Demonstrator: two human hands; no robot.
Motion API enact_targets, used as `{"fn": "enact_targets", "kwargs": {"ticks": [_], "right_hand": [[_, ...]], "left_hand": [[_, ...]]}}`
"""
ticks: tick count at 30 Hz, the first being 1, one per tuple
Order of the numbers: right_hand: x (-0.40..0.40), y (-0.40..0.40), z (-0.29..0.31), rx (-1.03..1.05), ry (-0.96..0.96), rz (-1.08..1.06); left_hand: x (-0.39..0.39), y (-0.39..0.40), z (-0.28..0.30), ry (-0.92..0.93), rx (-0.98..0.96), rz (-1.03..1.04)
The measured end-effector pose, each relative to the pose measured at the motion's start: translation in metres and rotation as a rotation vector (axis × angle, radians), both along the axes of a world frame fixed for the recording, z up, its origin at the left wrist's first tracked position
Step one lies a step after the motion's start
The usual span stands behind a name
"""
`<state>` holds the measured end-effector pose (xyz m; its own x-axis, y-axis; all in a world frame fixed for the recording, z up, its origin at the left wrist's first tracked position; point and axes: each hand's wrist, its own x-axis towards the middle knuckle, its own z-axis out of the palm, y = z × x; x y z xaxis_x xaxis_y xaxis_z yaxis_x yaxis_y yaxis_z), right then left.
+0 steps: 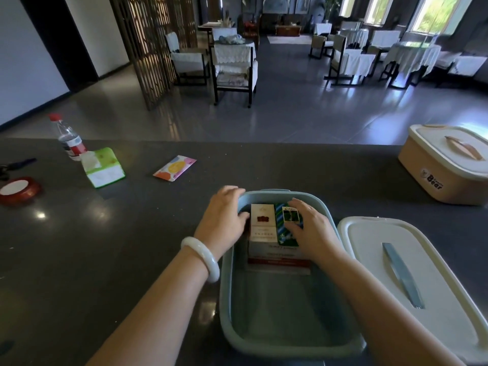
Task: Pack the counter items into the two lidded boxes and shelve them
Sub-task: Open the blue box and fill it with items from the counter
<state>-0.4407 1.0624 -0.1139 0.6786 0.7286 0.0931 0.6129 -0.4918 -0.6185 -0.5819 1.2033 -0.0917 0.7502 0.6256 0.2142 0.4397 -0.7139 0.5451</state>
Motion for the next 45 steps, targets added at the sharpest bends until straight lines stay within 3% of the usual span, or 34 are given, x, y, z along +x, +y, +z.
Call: {"fn": "enact_targets", "kwargs": {"ticks": [7,16,24,36,45], "right_hand": [[-0.017,0.043,0.025,-0.057,-0.017,0.201],[-0.060,0.125,0.028,-0.232,-0.196,0.496],[-0.097,0.191,0.027,-0.323,-0.228,0.610],[-0.116,0.325,0.007,-0.393,-0.099,0.431],[-0.111,0.412,-0.027,-0.465,-0.108,0.288]], "left_hand": [[-0.031,0.023,0.011,0.209,0.025,0.112],[-0.081,0.044,0.013,0.529,0.261,0.257],[-0.126,0.100,0.012,0.651,0.277,0.320],[-0.154,0.257,-0.007,0.589,0.241,0.274],[-0.161,0.375,-0.047,0.548,0.206,0.257]]}}
